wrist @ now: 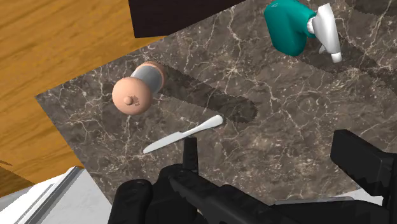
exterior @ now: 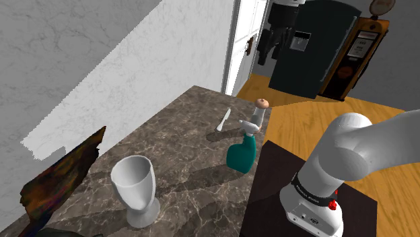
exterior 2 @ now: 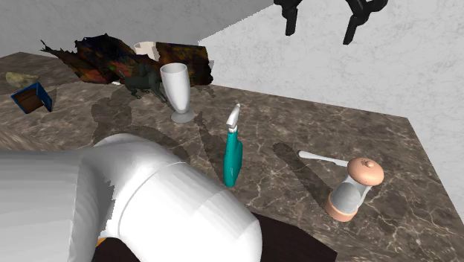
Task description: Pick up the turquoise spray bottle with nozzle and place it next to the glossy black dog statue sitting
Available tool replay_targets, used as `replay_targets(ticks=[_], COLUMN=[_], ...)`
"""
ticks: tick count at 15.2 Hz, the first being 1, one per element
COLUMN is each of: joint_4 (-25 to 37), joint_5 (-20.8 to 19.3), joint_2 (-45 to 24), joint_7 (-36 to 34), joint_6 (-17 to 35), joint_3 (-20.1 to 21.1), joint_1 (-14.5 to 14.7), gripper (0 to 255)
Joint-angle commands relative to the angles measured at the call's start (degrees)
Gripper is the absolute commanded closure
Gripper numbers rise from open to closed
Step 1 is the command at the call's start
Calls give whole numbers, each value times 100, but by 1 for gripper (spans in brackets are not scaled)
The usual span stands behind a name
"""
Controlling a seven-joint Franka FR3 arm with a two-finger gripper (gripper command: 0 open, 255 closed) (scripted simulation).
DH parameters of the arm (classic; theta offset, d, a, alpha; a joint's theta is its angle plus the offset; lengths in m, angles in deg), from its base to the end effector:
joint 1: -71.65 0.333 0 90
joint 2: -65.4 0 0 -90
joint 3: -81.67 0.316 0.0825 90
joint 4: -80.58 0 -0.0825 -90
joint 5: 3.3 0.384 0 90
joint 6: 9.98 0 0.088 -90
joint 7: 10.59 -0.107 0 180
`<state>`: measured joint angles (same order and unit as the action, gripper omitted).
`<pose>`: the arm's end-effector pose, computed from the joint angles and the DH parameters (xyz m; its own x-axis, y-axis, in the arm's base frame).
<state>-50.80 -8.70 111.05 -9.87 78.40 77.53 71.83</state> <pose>0.3002 -0.0394 0.6201 0.9982 -0.0398 0.0443 -0.0417 -0.9982 0.0429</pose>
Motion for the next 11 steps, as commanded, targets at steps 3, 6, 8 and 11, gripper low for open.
replay_targets(ticks=[3,6,8,11], joint_4=[-428,-1041,-1432,-1994], joint_5=[83,223,329,509], joint_2=[216,520,708,965], joint_7=[-49,-122,-172,-254], joint_6=[211,524,731,1044], joint_3=[115,297,426,635], joint_1=[90,244,360,560], gripper=[0,0,0,0])
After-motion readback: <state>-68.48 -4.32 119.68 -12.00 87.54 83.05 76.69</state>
